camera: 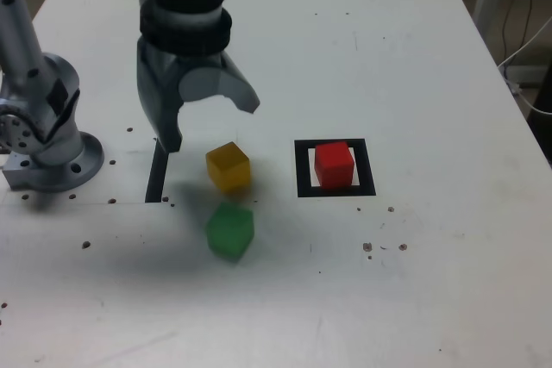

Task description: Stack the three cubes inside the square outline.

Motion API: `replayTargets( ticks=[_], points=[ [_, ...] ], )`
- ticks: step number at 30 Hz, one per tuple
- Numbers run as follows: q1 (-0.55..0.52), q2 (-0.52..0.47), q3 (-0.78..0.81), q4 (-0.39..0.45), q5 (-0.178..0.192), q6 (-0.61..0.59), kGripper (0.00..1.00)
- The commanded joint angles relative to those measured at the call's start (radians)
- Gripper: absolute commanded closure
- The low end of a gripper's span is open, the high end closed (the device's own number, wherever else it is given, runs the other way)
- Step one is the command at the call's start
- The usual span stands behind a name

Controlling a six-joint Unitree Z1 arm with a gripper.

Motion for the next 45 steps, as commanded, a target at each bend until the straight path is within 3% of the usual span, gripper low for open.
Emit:
replayTargets(
  ticks=[1,9,16,24,32,45],
  points=[
    [0.000,0.017,0.017,-0.029,-0.004,-0.011,0.04],
    [0.000,0.069,0.098,-0.179,-0.024,-0.033,0.05],
    [0.000,0.107,0.106,-0.238,-0.039,-0.020,0.06],
    [0.001,0.113,0.112,-0.239,-0.038,-0.014,0.17],
    [0.007,0.107,0.116,-0.242,-0.035,-0.029,0.36],
    [0.007,0.111,0.123,-0.280,-0.028,-0.025,0.45]
  ],
)
